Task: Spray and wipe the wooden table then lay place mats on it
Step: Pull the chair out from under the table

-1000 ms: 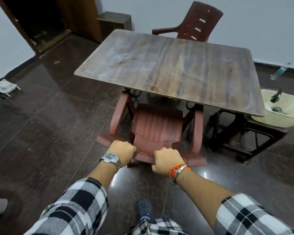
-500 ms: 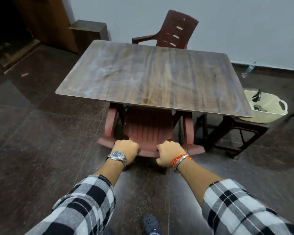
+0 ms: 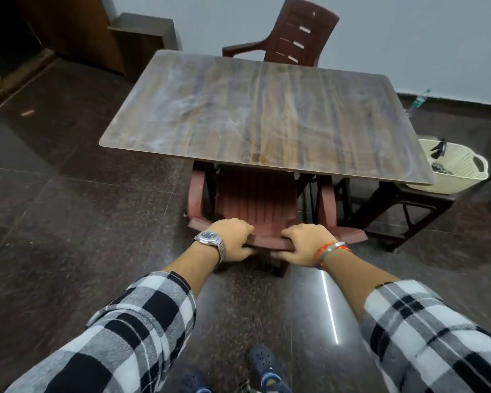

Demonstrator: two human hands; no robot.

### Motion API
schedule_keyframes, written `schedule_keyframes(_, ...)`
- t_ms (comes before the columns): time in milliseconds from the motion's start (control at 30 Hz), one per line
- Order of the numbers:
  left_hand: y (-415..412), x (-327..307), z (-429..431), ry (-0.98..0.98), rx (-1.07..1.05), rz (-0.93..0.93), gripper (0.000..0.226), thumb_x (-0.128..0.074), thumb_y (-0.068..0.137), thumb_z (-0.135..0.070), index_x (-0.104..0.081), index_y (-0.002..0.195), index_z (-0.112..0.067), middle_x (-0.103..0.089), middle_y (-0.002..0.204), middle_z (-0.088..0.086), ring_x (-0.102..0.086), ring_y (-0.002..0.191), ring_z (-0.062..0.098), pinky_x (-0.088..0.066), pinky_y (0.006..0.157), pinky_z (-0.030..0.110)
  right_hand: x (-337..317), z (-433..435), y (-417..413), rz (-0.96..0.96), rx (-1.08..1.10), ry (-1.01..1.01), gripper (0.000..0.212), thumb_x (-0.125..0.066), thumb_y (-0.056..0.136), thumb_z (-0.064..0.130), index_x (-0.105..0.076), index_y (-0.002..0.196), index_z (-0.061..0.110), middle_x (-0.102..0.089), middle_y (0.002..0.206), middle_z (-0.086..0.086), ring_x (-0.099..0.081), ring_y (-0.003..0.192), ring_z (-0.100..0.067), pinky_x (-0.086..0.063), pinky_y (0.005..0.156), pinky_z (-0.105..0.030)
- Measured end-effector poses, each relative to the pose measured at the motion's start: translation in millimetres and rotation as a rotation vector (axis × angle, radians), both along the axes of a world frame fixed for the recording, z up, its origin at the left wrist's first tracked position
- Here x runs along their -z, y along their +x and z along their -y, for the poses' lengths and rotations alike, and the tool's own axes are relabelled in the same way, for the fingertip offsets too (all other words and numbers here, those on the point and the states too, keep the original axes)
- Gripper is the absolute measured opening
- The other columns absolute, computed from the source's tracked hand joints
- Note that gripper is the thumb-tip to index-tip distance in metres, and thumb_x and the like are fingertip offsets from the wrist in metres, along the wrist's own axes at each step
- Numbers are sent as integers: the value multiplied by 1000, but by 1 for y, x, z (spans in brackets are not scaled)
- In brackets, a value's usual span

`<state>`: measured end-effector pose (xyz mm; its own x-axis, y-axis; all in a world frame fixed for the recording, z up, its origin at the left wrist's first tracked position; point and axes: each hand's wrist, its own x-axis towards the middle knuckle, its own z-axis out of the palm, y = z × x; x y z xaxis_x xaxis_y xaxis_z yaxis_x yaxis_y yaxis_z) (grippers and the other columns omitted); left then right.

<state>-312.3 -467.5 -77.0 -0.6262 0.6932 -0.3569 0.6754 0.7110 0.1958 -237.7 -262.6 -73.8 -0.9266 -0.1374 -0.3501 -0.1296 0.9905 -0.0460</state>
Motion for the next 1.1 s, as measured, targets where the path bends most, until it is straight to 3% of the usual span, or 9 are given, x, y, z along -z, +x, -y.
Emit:
schedule_keyframes(100,-11,-18,56,153,-95,-7,82,-50,88,-69,-44,149,-14,-52,150,3,-51,134,23,-34,115,37,-6,24,-10,-74,-153,-112,88,-26,73,89,-53,127,25,-62,123,4,-58,113,-18,-50,90,-36)
schedule_keyframes(300,-54,-36,200,109,-367,-181,76,-34,98,-61,-21,158,-17,-24,166,-1,-23,151,14,-11,124,41,-21,160,-88,-335,-155,-293,82,-17,85,76,-55,130,19,-60,130,0,-54,122,-19,-44,98,-31)
schedule_keyframes(467,-100,-47,278,124,-579,-329,73,-29,102,-53,-5,160,-18,-3,169,-3,-8,155,17,-4,124,41,-22,267,-162,-439,-85,-373,68,-43,95,50,-32,147,8,-31,154,-10,-25,143,-22,-19,117,-33)
schedule_keyframes(633,-170,-56,330,144,-673,-438,73,-28,102,-51,2,160,-18,6,169,-3,-1,156,18,0,123,43,-25,337,-243,-492,-110,-297,72,-33,97,51,-14,152,9,-10,160,-10,-7,148,-22,-1,117,-33)
schedule_keyframes(933,-369,-71,418,60,-706,-472,72,-24,103,-50,7,160,-19,13,168,-3,3,156,17,2,125,45,-40,436,-455,-565,-35,-339,74,-28,94,53,-14,152,7,-11,160,-13,-9,147,-25,-8,119,-39)
schedule_keyframes(1100,-495,-91,454,87,-742,-499,72,-23,102,-52,5,160,-19,11,168,-3,2,156,18,2,124,45,-50,468,-572,-550,7,-321,72,-32,97,51,-9,153,10,-7,160,-10,-5,148,-24,-3,118,-36)
